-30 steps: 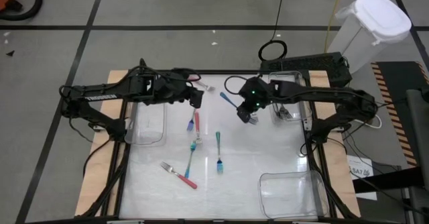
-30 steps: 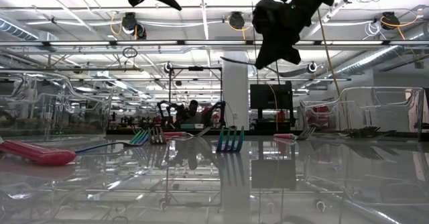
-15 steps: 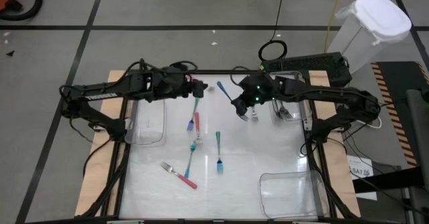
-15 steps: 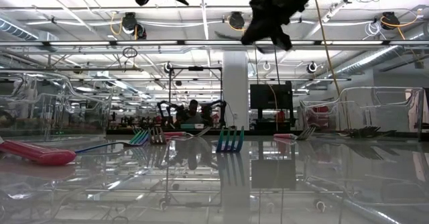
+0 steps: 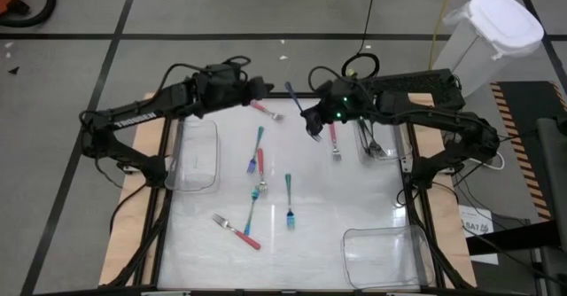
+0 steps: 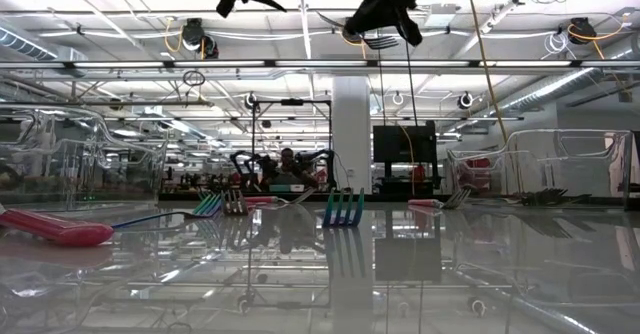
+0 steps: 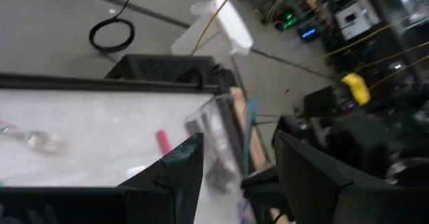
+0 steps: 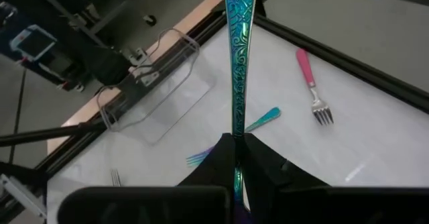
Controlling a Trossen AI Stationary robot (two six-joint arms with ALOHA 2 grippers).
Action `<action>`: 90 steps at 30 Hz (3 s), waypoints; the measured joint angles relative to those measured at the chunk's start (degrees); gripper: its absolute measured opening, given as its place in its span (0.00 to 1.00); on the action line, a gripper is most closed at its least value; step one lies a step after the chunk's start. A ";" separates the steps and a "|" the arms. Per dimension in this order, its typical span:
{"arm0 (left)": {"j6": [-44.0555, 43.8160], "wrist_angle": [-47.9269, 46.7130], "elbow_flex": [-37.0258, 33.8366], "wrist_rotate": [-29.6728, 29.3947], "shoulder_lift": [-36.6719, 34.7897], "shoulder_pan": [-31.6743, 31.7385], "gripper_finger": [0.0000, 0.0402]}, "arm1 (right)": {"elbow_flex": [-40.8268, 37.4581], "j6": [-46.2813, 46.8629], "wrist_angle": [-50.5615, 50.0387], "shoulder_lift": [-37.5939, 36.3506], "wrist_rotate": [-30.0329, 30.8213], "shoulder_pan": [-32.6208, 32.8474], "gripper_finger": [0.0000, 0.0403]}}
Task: Sort silverware by color (type)
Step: Put the blue fork into the left transparent bin
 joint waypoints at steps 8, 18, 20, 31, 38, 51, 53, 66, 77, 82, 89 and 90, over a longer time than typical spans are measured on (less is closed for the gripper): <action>2.86 0.55 0.00 2.26 0.00 3.54 0.46 | 0.00 -1.68 0.11 0.00 -0.16 -1.46 0.02; 7.40 2.95 0.01 2.26 0.39 1.80 0.46 | 0.00 -2.97 0.13 0.00 -0.18 -1.92 0.02; 5.80 5.75 0.15 2.43 1.85 1.53 0.46 | 0.00 -2.99 0.15 0.00 -0.18 -1.90 0.02; 1.68 13.45 -0.02 7.73 8.31 2.44 0.46 | 0.00 -3.24 0.56 0.00 0.23 -1.92 0.02; 5.23 14.24 0.00 6.02 8.26 2.86 0.46 | 0.02 -3.32 0.59 0.00 0.26 -1.92 0.02; 5.79 20.75 0.07 7.18 12.92 2.57 0.46 | 0.04 -4.50 0.88 0.46 1.30 -1.90 0.02; 6.03 21.52 0.12 6.70 13.44 2.32 0.46 | 0.04 -4.48 0.86 0.44 1.28 -1.90 0.02; 4.53 22.14 0.02 5.44 13.40 2.33 0.46 | 0.04 -4.54 -0.11 0.44 1.51 -1.90 0.02; 3.82 21.48 0.02 4.14 13.40 2.22 0.40 | 0.04 -4.92 -0.39 0.44 3.12 -1.90 0.02; 3.82 21.48 0.02 4.12 13.42 2.29 0.29 | 0.04 -5.25 -0.43 0.44 3.20 -1.90 0.02; 3.58 18.76 0.02 3.93 13.40 2.27 0.15 | 0.04 -5.58 -0.73 0.44 4.47 -1.90 0.02; 3.58 18.47 0.02 3.93 13.40 2.27 0.14 | 0.04 -5.62 -0.72 0.44 4.53 -1.90 0.02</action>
